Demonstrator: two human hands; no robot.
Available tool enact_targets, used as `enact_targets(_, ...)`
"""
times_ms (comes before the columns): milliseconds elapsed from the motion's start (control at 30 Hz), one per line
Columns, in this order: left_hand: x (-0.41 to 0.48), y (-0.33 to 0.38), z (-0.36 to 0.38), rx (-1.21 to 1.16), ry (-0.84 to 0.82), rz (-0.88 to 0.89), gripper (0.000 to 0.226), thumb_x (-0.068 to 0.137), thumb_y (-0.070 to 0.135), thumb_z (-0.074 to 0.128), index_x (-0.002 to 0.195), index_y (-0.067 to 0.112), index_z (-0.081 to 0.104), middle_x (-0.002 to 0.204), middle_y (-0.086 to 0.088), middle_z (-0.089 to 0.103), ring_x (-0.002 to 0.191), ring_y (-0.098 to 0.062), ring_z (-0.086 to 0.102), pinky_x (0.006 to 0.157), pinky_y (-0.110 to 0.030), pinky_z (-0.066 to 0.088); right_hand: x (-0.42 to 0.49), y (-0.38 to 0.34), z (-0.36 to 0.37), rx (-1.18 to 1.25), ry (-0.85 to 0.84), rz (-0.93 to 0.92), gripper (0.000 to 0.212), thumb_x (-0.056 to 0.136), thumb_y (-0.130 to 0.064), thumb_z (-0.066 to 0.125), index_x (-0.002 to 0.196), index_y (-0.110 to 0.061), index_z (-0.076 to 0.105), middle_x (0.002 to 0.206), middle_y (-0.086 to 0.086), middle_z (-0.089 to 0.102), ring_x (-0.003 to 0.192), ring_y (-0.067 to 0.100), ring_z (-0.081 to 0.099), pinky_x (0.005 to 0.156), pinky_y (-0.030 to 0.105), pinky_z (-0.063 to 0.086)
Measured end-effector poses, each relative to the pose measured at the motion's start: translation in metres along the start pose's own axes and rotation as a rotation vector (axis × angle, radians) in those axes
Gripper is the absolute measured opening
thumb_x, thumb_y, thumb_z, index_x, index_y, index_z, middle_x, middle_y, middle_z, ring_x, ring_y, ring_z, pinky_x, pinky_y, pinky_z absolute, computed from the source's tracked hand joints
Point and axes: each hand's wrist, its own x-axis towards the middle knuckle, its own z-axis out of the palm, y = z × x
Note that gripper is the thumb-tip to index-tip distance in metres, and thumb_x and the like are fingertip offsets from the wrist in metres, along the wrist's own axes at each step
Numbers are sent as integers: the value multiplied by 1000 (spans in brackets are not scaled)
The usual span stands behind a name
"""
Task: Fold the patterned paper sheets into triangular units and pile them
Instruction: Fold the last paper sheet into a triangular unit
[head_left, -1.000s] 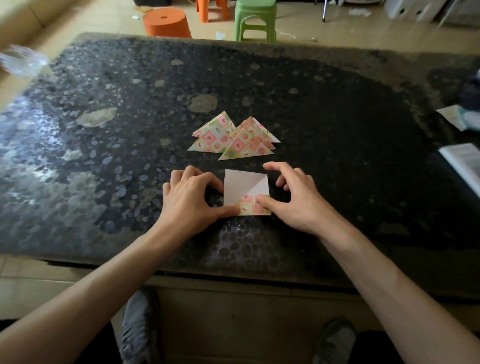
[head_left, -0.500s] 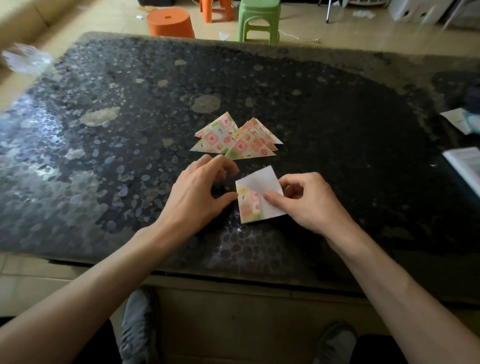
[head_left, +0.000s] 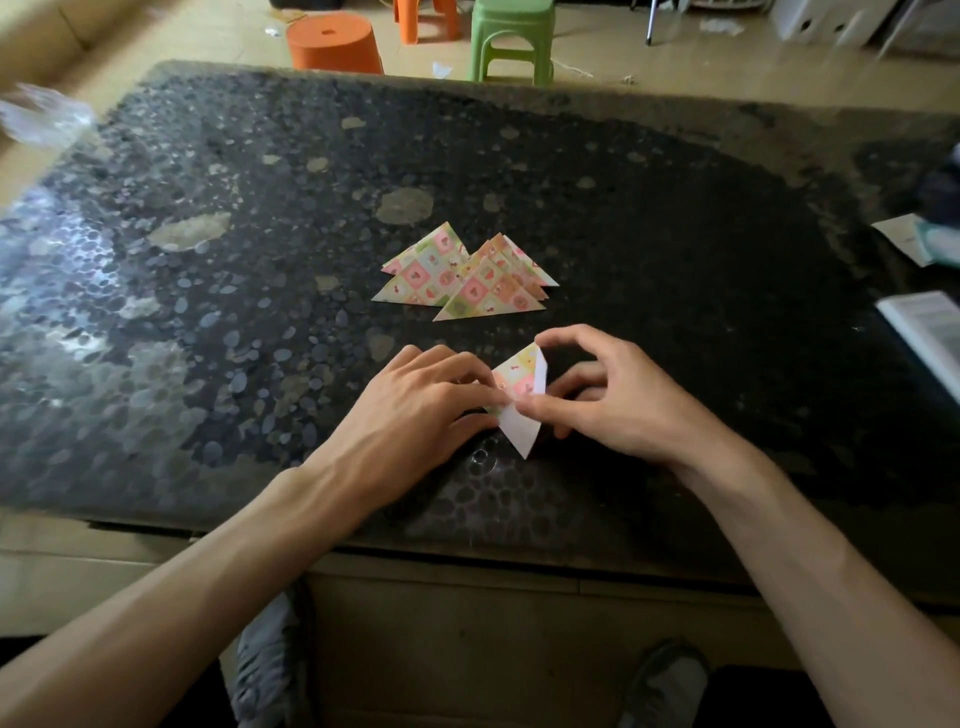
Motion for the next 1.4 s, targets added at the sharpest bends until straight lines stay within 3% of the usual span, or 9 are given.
enact_targets(100, 0, -7, -1, 52, 12, 72, 23, 97, 30, 66, 118, 33, 75, 124, 13, 67, 112, -14, 61, 82, -32, 44, -1, 7, -15, -134, -114, -89, 89, 77, -17, 86, 143, -54, 39, 118, -10, 64, 94, 3, 72, 80, 27, 58)
enact_targets(167, 0, -12, -1, 63, 4, 95, 24, 97, 25, 68, 118, 33, 75, 127, 15, 68, 117, -12, 61, 83, -29, 39, 1, 11, -16, -258, -104, -130, 73, 82, -10, 78, 134, -54, 51, 124, -17, 59, 91, -4, 66, 69, 17, 49)
enact_targets(233, 0, -15, 0, 43, 16, 79, 21, 99, 26, 65, 116, 32, 76, 127, 16, 68, 119, -11, 61, 83, -29, 39, 4, 15, -11, -370, 55, -172, 46, 90, -13, 72, 122, -46, 66, 125, -19, 61, 95, -4, 60, 73, 14, 45)
enact_targets(367, 2, -8, -5, -54, 24, -11, 24, 102, 41, 59, 122, 37, 72, 126, 20, 67, 123, -6, 58, 88, -32, 43, 4, 18, 2, -385, 214, -317, 18, 92, -26, 75, 107, -35, 77, 102, -16, 63, 94, 3, 61, 82, 30, 54)
enact_targets(500, 2, 2, -10, -78, -29, -31, 53, 90, 77, 52, 125, 41, 70, 126, 20, 65, 123, -3, 55, 92, -33, 43, 1, 16, 16, -359, 203, -420, 15, 89, -35, 78, 103, -38, 80, 95, -12, 58, 92, 5, 58, 78, 34, 54)
enact_targets(800, -3, -8, -12, -124, -35, -4, 26, 96, 30, 64, 118, 37, 76, 119, 20, 72, 114, -2, 64, 93, -38, 50, 1, 20, 13, -377, 160, -418, 18, 86, -31, 80, 102, -38, 76, 100, -18, 62, 99, 2, 56, 85, 32, 53)
enact_targets(1033, -4, -2, -21, -194, -104, -5, 23, 96, 51, 61, 114, 44, 73, 114, 25, 69, 113, 5, 61, 98, -32, 47, -3, 15, 8, -399, -32, -340, 12, 89, -34, 80, 101, -37, 80, 97, -21, 66, 89, -1, 61, 80, 27, 54)
enact_targets(1200, -2, 2, -11, -243, -30, -65, 28, 102, 54, 53, 102, 37, 76, 101, 18, 69, 99, -2, 63, 82, -34, 52, -4, 14, 5, -393, -74, -310, 14, 93, -39, 75, 106, -38, 80, 91, -20, 66, 89, -5, 58, 71, 13, 40)
enact_targets(1400, 3, 5, -4, -274, 75, -266, 32, 94, 62, 54, 100, 36, 71, 91, 23, 64, 93, 2, 58, 76, -20, 45, -5, 17, 8, -336, -11, -269, 16, 92, -49, 72, 99, -37, 79, 82, -21, 70, 81, -4, 64, 64, 13, 45)
